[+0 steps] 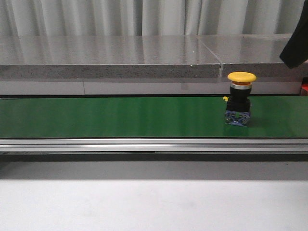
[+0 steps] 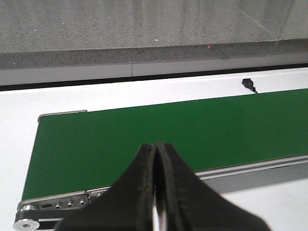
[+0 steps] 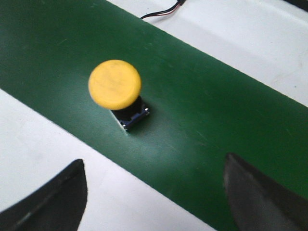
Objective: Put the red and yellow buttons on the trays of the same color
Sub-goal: 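Move the right gripper back over the belt and grasp the yellow button, then lift the yellow button off the belt toward the yellow tray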
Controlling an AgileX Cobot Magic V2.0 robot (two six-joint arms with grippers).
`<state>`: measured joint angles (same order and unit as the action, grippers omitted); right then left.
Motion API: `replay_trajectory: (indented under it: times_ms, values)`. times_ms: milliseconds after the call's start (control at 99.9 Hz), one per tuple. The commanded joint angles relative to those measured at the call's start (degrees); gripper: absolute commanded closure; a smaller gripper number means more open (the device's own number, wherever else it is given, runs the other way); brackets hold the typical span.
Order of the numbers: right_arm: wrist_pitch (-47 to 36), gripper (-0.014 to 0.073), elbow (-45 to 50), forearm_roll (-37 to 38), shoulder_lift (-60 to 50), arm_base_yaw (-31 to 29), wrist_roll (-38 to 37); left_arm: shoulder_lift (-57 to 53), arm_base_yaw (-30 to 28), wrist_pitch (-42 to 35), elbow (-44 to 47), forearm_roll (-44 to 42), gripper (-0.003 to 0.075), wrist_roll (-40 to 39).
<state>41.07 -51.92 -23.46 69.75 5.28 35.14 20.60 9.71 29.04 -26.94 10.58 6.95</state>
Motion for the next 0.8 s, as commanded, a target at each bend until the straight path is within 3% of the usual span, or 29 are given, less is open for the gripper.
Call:
replay_trajectory:
  times_ms: [0, 571, 671, 791]
  values:
    - [-1.93, 0.0019, -1.33, -1.31, 0.61, 0.57, 0.87, 0.32, 0.41, -4.05, -1.57, 0.83, 0.0739, -0.01]
    - [-15.2, 0.0027, -1.33, -3.83, 13.82, 3.91, 1.53, 0.32, 0.41, -4.05, -1.57, 0.83, 0.0739, -0.01]
    - [-15.53, 0.0119, -1.33, -3.89, 14.37, 3.91, 1.53, 0.32, 0.41, -4.05, -1.57, 0.83, 0.0739, -0.01]
    - [-15.53, 0.0313, -1.45, -4.25, 14.37, 3.91, 1.53, 0.32, 0.41, -4.05, -1.57, 0.83, 0.0739, -0.01]
